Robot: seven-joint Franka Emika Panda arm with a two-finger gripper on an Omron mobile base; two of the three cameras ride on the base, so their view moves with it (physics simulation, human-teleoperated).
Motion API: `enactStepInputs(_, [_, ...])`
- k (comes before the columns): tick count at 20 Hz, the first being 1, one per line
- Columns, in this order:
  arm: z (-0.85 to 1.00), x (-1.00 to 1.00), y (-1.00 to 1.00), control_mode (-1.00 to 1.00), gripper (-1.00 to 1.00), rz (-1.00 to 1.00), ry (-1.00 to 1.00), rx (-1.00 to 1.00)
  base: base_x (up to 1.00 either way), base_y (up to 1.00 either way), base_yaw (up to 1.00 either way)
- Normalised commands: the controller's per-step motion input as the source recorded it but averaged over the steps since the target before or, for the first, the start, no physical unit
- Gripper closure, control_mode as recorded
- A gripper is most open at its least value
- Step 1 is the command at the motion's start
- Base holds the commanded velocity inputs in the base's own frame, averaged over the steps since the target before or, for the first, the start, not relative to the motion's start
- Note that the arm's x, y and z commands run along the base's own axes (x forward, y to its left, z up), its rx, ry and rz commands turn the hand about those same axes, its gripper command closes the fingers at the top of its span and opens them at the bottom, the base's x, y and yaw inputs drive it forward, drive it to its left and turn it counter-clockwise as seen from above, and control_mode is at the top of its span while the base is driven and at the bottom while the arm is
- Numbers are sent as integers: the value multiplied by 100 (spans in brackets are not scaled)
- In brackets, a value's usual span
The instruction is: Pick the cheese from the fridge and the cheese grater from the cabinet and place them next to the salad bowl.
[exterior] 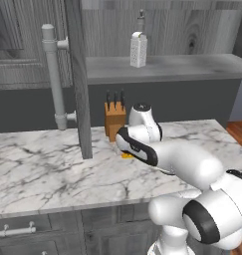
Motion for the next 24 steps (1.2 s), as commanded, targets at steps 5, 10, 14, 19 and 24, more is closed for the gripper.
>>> enactStepInputs(5, [-35, 17, 0, -100, 100, -1, 5, -1, 0, 0, 0])
enactStepInputs(10, [-26, 17, 0, -100, 100, 0, 2, 0, 0, 0, 0])
enactStepInputs(14, [-20, 13, 0, -100, 100, 0, 0, 0, 0, 0, 0])
enactStepInputs(19, [-23, 12, 0, -100, 100, -1, 0, 0, 0, 0, 0])
enactStepInputs(24, [-21, 6, 0, -100, 100, -1, -4, 0, 0, 0, 0])
